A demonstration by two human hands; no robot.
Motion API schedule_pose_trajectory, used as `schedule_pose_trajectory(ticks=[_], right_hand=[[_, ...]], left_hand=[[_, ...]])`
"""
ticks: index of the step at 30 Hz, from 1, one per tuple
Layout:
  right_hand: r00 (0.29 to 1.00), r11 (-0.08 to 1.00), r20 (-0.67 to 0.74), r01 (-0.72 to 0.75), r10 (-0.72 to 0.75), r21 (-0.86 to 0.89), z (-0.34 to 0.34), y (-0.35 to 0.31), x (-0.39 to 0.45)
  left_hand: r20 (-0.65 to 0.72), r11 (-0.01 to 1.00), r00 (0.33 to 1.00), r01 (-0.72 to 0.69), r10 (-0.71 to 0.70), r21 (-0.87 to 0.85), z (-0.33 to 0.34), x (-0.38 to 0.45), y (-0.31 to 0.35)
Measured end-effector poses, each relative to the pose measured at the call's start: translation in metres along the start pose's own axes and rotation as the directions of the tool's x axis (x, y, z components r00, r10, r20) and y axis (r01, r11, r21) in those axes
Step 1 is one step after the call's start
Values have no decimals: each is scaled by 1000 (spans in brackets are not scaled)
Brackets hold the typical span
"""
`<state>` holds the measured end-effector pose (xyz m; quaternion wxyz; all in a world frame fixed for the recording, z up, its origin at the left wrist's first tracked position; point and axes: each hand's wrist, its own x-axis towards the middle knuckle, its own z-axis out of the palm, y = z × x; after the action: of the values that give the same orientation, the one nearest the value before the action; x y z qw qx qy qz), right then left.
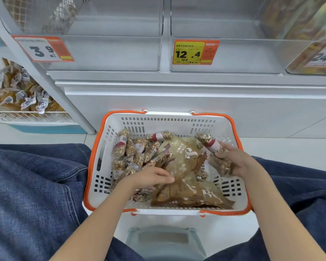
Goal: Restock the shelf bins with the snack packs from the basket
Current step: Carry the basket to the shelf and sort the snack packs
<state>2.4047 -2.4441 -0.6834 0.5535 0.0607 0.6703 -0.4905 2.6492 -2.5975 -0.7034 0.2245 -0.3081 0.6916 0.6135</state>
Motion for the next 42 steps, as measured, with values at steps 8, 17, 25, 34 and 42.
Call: schedule_pose_trajectory(ticks=[8, 17, 25, 34, 42], right_hand=[[864, 891, 292, 447, -409, -74, 111, 16, -55], [822, 737, 521, 497, -230, -459, 163, 51, -32], [961, 798, -188, 49, -200, -600, 67, 56, 22], [986, 940, -52, -164, 156, -299, 62, 67, 31], [994, 920, 110, 46, -4, -388, 43, 25, 11]], left_hand=[[-61, 537, 968, -187, 243, -823, 6, -7, 43], [-602, 713, 691, -178, -400, -678, -33, -2, -21], [-844, 861, 466, 509, -267, 8, -47, 7, -52], [-546, 789, 796, 151, 260, 596, -17, 16, -12], [-538, 783, 776, 95, 328, 614, 13, 20, -9]])
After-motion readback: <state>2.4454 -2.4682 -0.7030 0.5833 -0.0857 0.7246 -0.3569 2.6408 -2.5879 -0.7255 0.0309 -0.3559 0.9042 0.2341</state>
